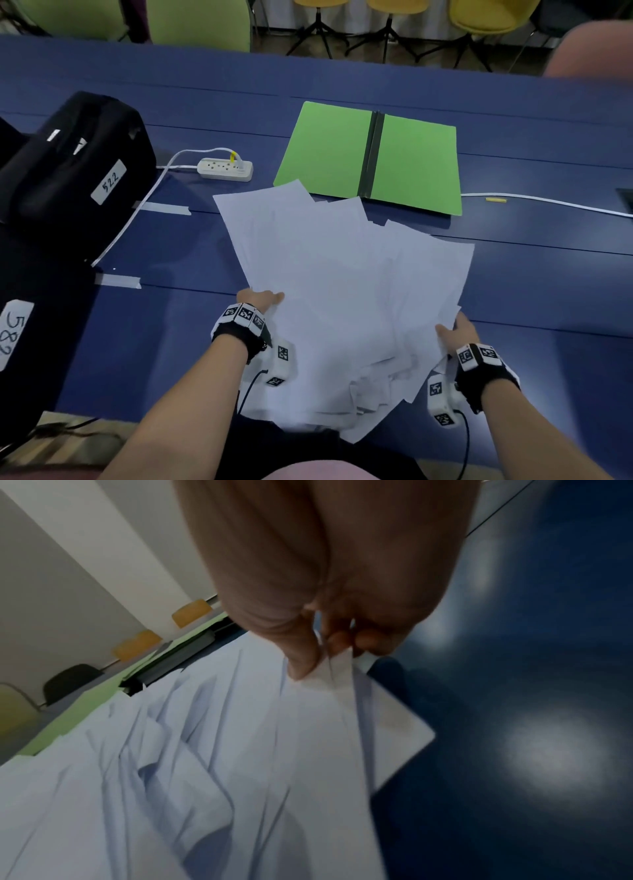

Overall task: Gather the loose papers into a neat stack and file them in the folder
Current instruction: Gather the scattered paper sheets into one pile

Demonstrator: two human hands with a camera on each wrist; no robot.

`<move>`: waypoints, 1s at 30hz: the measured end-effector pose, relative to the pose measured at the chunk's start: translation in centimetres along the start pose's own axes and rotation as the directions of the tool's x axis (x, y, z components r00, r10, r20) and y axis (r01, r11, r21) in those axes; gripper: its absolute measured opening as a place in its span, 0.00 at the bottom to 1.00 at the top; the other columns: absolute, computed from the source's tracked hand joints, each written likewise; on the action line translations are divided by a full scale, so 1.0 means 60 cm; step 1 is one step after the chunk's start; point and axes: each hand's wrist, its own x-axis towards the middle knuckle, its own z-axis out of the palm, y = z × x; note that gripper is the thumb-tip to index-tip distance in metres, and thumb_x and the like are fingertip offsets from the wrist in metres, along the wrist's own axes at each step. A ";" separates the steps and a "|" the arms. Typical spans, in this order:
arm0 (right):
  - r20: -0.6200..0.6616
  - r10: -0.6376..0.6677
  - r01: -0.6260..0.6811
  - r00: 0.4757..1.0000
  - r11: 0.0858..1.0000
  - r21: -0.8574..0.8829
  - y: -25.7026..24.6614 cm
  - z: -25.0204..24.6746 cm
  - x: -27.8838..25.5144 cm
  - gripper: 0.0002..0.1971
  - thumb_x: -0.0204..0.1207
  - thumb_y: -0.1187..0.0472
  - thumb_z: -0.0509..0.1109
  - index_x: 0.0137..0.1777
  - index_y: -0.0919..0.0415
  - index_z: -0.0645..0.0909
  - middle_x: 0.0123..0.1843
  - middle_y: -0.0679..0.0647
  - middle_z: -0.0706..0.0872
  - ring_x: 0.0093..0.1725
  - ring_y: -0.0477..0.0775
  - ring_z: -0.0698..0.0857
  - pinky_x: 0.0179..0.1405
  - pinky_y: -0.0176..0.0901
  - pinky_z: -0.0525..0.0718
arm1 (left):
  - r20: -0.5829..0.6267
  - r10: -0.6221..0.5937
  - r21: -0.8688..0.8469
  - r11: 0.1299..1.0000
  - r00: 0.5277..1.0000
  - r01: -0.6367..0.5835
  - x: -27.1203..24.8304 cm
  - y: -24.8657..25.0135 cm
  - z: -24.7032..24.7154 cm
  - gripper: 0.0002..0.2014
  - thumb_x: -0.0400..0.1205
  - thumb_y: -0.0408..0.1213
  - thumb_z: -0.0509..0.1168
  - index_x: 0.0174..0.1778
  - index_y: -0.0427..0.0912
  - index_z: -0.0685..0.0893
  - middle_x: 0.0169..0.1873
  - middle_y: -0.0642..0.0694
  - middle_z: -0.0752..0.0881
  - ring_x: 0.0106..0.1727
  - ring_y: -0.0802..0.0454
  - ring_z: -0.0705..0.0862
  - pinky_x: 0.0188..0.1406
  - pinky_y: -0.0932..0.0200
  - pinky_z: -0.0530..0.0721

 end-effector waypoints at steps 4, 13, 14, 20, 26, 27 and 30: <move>-0.009 -0.024 0.025 1.000 0.999 0.025 0.003 -0.001 -0.004 0.07 0.79 0.65 0.65 0.39 0.64 0.75 0.40 0.61 0.80 0.40 0.60 0.78 0.45 0.46 0.73 | -0.039 -0.054 -0.051 0.997 0.998 0.052 0.012 -0.019 -0.016 0.38 0.78 0.36 0.71 0.78 0.26 0.60 0.74 0.34 0.72 0.72 0.37 0.75 0.68 0.49 0.74; -0.089 -0.092 0.098 0.992 0.993 0.070 -0.064 0.062 -0.022 0.13 0.74 0.78 0.56 0.28 0.69 0.68 0.43 0.64 0.76 0.41 0.59 0.76 0.40 0.48 0.76 | 0.050 0.004 0.120 0.993 0.999 -0.010 0.014 -0.014 -0.027 0.28 0.77 0.35 0.71 0.70 0.26 0.75 0.70 0.30 0.78 0.71 0.36 0.78 0.70 0.47 0.78; -0.089 -0.080 0.092 0.993 0.987 0.134 -0.064 0.059 -0.014 0.11 0.76 0.76 0.56 0.32 0.73 0.71 0.42 0.64 0.77 0.41 0.58 0.76 0.40 0.44 0.73 | 0.059 0.032 0.145 0.989 0.998 -0.041 0.014 -0.013 -0.030 0.25 0.78 0.36 0.70 0.68 0.26 0.77 0.69 0.29 0.79 0.69 0.35 0.79 0.69 0.46 0.79; -0.127 -0.043 0.089 0.991 0.921 0.379 -0.080 0.042 -0.001 0.23 0.81 0.47 0.59 0.59 0.68 0.76 0.52 0.58 0.79 0.50 0.58 0.78 0.46 0.46 0.76 | 0.145 0.011 0.224 0.974 0.989 -0.043 0.041 -0.030 -0.072 0.35 0.78 0.50 0.70 0.72 0.28 0.73 0.73 0.34 0.73 0.72 0.36 0.76 0.68 0.51 0.77; 0.105 -0.105 0.054 0.989 0.914 0.402 -0.079 0.077 -0.021 0.25 0.74 0.58 0.73 0.69 0.67 0.76 0.67 0.60 0.82 0.65 0.63 0.81 0.67 0.56 0.78 | 0.035 0.143 -0.040 0.989 0.989 -0.142 0.061 -0.041 -0.055 0.40 0.66 0.42 0.82 0.71 0.31 0.75 0.67 0.41 0.81 0.68 0.41 0.80 0.70 0.46 0.78; 0.083 -0.116 0.086 0.990 0.950 0.301 -0.078 0.079 -0.023 0.21 0.74 0.65 0.72 0.66 0.71 0.78 0.65 0.65 0.84 0.63 0.66 0.83 0.64 0.55 0.80 | -0.018 0.176 -0.003 0.984 0.984 -0.176 0.060 -0.043 -0.050 0.32 0.72 0.37 0.78 0.70 0.31 0.76 0.67 0.40 0.81 0.69 0.41 0.80 0.71 0.48 0.77; -0.016 -0.143 0.144 0.990 0.976 0.164 -0.080 0.068 -0.020 0.17 0.74 0.70 0.68 0.63 0.71 0.80 0.61 0.67 0.86 0.58 0.67 0.84 0.59 0.54 0.80 | -0.120 0.233 0.052 0.972 0.965 -0.228 0.059 -0.045 -0.042 0.21 0.77 0.29 0.70 0.67 0.29 0.79 0.65 0.35 0.83 0.67 0.39 0.80 0.68 0.52 0.77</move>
